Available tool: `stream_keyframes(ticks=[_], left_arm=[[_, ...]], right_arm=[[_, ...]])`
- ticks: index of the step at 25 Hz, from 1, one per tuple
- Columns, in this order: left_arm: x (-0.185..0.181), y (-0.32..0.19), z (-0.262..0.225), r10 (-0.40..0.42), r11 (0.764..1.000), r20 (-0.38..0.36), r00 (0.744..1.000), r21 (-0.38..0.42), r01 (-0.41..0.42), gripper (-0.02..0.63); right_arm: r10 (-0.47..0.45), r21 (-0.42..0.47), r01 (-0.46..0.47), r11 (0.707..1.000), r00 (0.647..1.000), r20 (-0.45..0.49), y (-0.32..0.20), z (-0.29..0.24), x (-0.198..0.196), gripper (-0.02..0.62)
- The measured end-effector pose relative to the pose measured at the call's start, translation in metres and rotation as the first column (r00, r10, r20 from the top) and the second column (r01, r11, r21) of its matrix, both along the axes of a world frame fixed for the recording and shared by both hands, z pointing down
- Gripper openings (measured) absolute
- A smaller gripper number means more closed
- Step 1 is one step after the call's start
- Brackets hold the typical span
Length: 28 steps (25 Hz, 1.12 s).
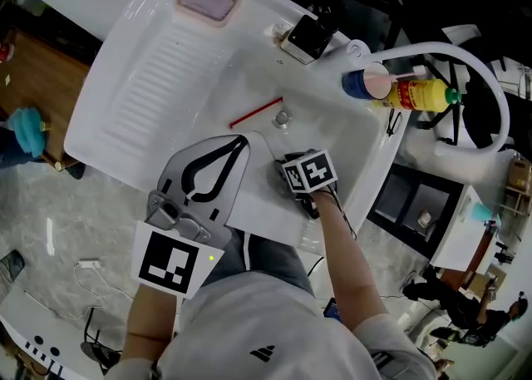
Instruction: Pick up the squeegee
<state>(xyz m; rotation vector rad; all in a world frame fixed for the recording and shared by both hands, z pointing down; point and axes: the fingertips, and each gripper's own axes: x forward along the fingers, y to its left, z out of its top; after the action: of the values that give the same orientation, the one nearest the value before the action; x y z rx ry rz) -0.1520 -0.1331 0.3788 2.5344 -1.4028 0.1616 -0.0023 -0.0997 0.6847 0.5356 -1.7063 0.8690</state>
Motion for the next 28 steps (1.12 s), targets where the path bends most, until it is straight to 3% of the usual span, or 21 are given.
stream_keyframes(ticks=[12, 28], left_arm=[[0.003, -0.003, -0.005, -0.007, 1.000, 0.002, 1.000, 0.012, 0.007, 0.012], [0.028, 0.004, -0.028, -0.005, 0.998, 0.001, 1.000, 0.062, 0.005, 0.012]], right_arm=[[0.117, -0.056, -0.113, 0.992, 0.989, 0.092, -0.005, -0.016, -0.007, 0.117], [0.123, 0.050, -0.145, 0.988, 0.945, 0.304, -0.022, -0.091, -0.025, 0.116]])
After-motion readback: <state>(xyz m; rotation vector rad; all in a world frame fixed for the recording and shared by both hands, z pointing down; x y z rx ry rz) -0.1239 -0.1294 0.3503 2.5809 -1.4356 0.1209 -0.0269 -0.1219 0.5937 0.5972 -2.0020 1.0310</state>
